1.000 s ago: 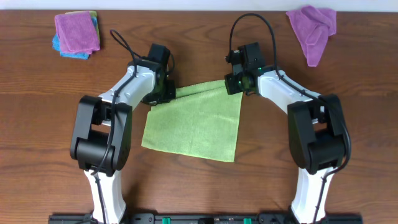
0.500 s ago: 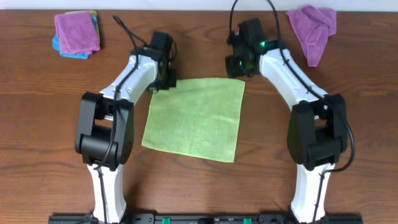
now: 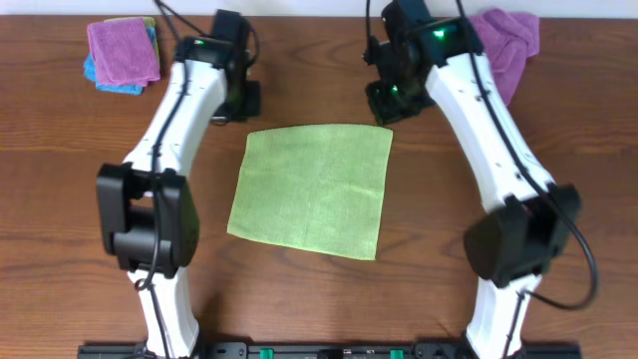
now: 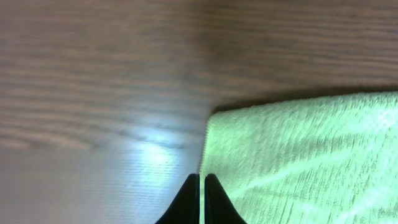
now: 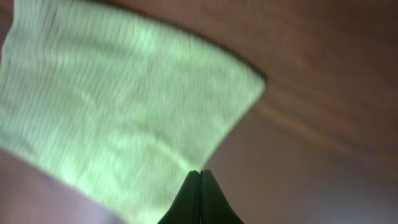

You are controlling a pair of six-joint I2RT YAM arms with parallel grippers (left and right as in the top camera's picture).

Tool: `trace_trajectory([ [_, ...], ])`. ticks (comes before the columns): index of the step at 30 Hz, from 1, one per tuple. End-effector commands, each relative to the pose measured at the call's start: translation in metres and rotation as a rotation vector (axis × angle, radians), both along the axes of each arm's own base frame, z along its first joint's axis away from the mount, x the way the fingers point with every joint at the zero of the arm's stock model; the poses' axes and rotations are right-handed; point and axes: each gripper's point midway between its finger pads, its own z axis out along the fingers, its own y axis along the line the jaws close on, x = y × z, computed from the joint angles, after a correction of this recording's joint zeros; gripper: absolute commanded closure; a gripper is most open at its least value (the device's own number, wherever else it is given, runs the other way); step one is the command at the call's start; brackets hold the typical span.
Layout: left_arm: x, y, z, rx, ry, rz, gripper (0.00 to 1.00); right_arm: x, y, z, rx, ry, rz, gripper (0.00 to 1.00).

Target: Fold the cloth

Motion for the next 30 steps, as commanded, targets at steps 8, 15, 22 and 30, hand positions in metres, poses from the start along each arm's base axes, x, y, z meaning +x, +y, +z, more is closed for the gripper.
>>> trace_trajectory([
  [8,-0.068,0.021,0.044,-0.054,-0.092,-0.011,0.94,-0.098,-0.019,0.061,0.038,-0.225,-0.042,0.98],
  [15,-0.12,0.018,-0.007,-0.29,-0.065,0.019,0.94,-0.172,-0.016,-0.043,0.239,-0.095,-0.183,0.98],
  [22,-0.136,0.038,-0.033,-0.557,-0.013,0.145,0.94,-0.212,0.009,-0.115,0.458,0.077,-0.213,0.99],
  [30,-0.153,0.029,-0.069,-0.586,0.105,0.142,0.9,-0.222,-0.001,-0.142,0.529,0.123,-0.259,0.79],
])
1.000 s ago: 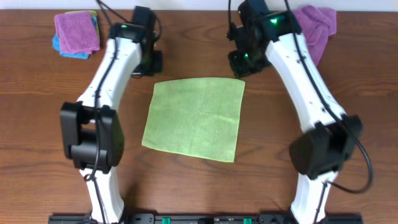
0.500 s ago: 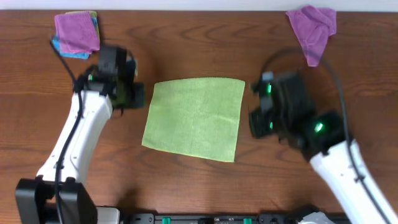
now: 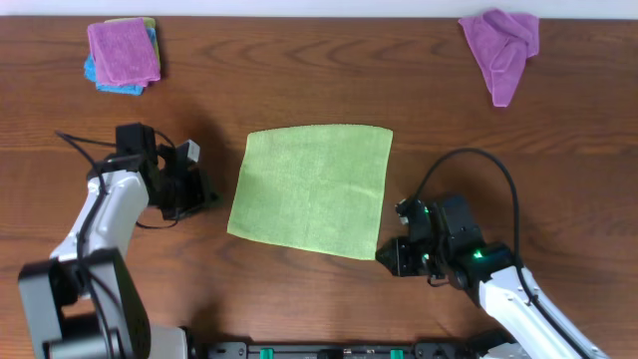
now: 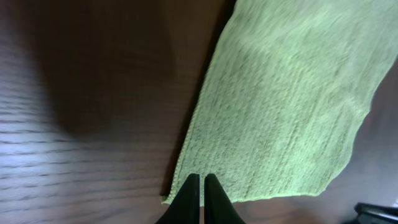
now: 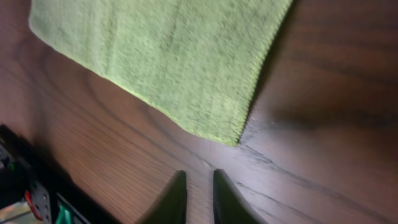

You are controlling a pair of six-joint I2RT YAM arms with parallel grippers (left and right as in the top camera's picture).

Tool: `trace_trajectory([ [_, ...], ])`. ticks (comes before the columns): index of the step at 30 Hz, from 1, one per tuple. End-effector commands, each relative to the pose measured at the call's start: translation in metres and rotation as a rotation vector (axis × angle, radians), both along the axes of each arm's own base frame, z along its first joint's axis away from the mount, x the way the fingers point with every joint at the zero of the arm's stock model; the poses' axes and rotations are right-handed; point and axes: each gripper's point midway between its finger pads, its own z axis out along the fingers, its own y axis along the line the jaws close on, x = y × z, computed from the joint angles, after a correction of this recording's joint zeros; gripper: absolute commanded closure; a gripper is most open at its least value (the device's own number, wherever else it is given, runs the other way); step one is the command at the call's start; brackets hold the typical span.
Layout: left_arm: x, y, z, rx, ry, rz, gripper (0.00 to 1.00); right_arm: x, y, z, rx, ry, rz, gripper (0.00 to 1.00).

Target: Fold the cloth

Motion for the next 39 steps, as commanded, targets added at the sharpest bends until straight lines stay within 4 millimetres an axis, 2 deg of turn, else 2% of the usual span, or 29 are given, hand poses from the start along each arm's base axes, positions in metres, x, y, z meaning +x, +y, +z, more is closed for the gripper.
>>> trace_trajectory([
  [1,-0.003,-0.006,-0.012,-0.044,0.03,-0.025,0.81,-0.005,-0.001,-0.003,0.051,0.024,-0.011,0.73],
  [2,-0.004,-0.006,-0.016,-0.048,0.041,-0.03,0.76,-0.006,-0.003,-0.006,0.051,0.028,-0.019,0.71],
  [5,-0.008,-0.009,-0.026,-0.069,0.077,-0.038,0.7,-0.007,-0.009,-0.013,0.047,0.023,-0.031,0.66],
  [10,-0.013,-0.015,-0.032,-0.108,0.107,-0.056,0.7,-0.004,-0.015,-0.022,0.05,0.002,-0.063,0.55],
  [13,-0.016,-0.015,-0.033,-0.109,0.116,-0.059,0.65,-0.001,-0.015,-0.025,0.054,-0.027,-0.065,0.48],
  [23,-0.025,-0.017,-0.049,-0.123,0.182,-0.059,0.59,0.005,-0.013,-0.052,0.052,0.0,-0.064,0.46],
  [29,-0.035,-0.018,-0.048,-0.133,0.225,-0.067,0.59,0.008,-0.011,-0.064,0.058,0.033,-0.082,0.46],
  [39,-0.036,-0.023,-0.045,-0.16,0.23,-0.065,0.62,0.006,-0.009,-0.068,0.069,0.058,-0.083,0.47],
])
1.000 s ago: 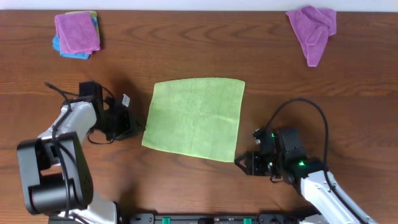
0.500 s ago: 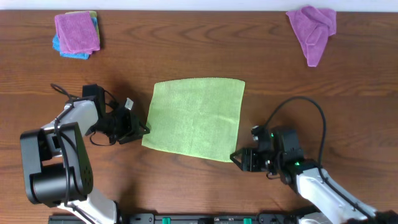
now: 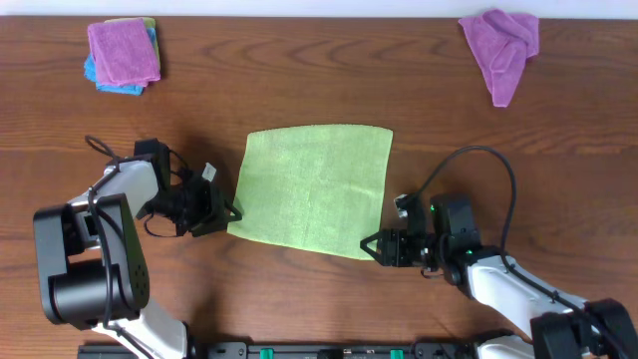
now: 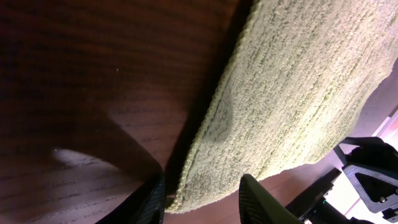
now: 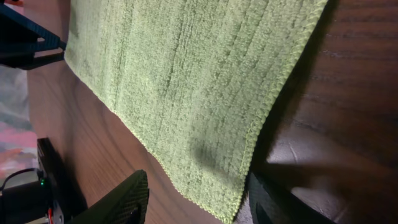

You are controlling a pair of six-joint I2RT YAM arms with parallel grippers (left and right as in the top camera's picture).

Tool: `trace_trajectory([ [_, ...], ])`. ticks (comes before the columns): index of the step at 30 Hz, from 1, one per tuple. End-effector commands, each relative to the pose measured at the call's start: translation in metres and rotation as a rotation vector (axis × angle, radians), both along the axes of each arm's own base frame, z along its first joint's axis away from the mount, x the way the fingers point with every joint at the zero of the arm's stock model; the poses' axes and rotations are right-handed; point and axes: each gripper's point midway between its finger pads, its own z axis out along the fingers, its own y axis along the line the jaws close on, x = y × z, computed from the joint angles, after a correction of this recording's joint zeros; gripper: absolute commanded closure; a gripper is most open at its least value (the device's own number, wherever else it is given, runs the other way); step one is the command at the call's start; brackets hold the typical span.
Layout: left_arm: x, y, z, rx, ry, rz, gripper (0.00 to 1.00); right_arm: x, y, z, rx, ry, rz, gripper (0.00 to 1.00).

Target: Fold the cloth

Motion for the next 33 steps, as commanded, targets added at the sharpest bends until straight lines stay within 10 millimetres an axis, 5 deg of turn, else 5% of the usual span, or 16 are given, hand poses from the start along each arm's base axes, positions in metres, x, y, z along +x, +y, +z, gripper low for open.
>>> trace_trajectory([
  [1,-0.005,-0.002,-0.004,-0.014,0.015,-0.009,0.63,-0.019,-0.021,-0.035,-0.125,0.107,-0.062,0.47],
  [5,-0.003,-0.002,-0.005,-0.013,0.005,-0.008,0.78,-0.019,-0.021,-0.035,-0.121,0.112,-0.065,0.62],
  [7,-0.001,-0.004,-0.003,-0.027,-0.004,-0.005,0.94,-0.019,-0.021,-0.035,-0.121,0.113,-0.066,0.85],
  [8,0.0,-0.006,-0.002,-0.043,-0.011,-0.002,0.94,-0.019,-0.021,-0.035,-0.118,0.12,-0.074,0.98],
  [18,0.006,-0.015,0.008,-0.118,-0.032,0.012,0.94,0.005,0.004,-0.002,0.034,0.043,-0.037,0.99],
  [25,0.019,-0.018,0.028,-0.157,-0.085,0.016,0.94,0.033,0.016,0.04,0.098,-0.074,-0.012,0.99],
  [29,0.039,-0.017,0.054,-0.165,-0.178,0.014,0.94,0.052,0.019,0.072,0.109,-0.155,-0.018,0.98],
  [33,0.071,-0.016,0.076,-0.146,-0.286,0.032,0.95,0.065,0.013,0.079,0.057,-0.179,-0.062,0.98],
])
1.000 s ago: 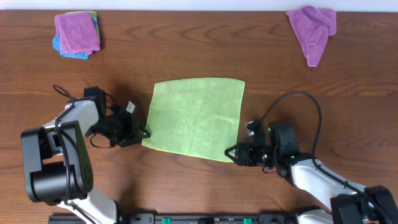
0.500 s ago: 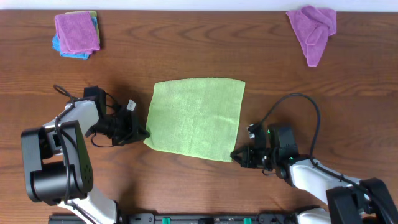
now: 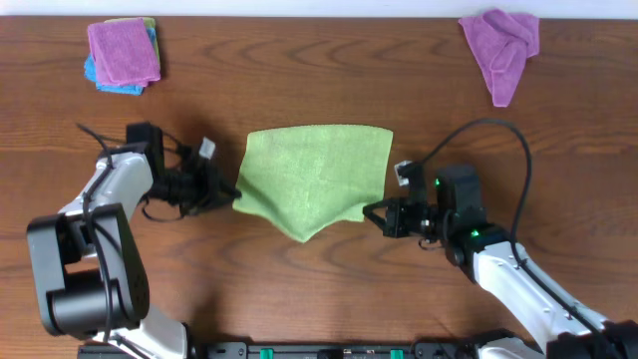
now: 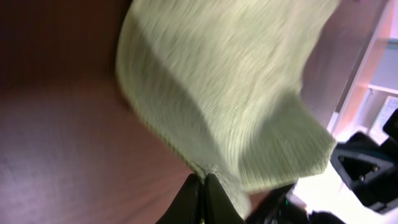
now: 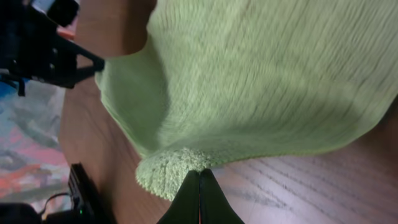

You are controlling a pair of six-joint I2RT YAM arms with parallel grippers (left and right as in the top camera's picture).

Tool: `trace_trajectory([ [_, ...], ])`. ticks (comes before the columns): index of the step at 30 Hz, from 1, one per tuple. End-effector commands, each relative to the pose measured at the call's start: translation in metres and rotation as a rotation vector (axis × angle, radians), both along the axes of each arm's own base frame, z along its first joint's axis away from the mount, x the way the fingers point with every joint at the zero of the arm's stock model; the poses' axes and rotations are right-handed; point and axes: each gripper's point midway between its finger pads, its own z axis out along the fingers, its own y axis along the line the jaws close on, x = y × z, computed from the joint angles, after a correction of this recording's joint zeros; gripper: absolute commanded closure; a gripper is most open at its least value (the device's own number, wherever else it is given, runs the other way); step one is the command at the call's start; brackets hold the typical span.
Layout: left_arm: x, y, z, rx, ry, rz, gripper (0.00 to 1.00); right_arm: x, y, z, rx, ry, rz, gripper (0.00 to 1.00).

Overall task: Fold the cloth
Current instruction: 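Lift the bottom edge and fold it up over the top edge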

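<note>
A light green cloth (image 3: 314, 175) lies mid-table, its far edge flat, its near edge lifted and sagging to a point in the middle. My left gripper (image 3: 232, 193) is shut on the cloth's near left corner (image 4: 205, 171). At the near right corner (image 5: 186, 162), my right gripper (image 3: 369, 212) is shut on the cloth. Both held corners are raised off the wood, and the cloth (image 5: 261, 74) hangs between them.
A stack of folded cloths, purple on top (image 3: 123, 52), sits at the far left corner. A crumpled purple cloth (image 3: 503, 45) lies at the far right. Bare wooden table (image 3: 299, 289) stretches in front of the green cloth.
Both grippers were open at the cloth's near corners; now each is shut on its corner. The corners have risen and shifted toward the far edge, so the near edge sags.
Both grippers were shut by the far corners of the flat cloth. Then both arms stood near its two near corners, the right opening. Then both were open around those corners. Now both hold them, lifted.
</note>
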Motion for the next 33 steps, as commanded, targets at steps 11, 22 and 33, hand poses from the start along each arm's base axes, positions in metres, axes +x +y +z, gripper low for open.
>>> trace_trajectory([
  [11,0.073,-0.043,0.03,0.07,-0.261,0.027,0.95,0.04,-0.033,0.008,-0.114,-0.044,-0.194,0.98],
  [22,0.112,-0.034,0.022,0.116,-0.32,0.16,0.94,0.089,-0.059,0.018,-0.147,-0.083,-0.27,0.99],
  [33,0.147,-0.034,0.012,0.091,-0.357,0.209,0.94,0.155,-0.064,0.008,-0.183,-0.084,-0.289,0.99],
])
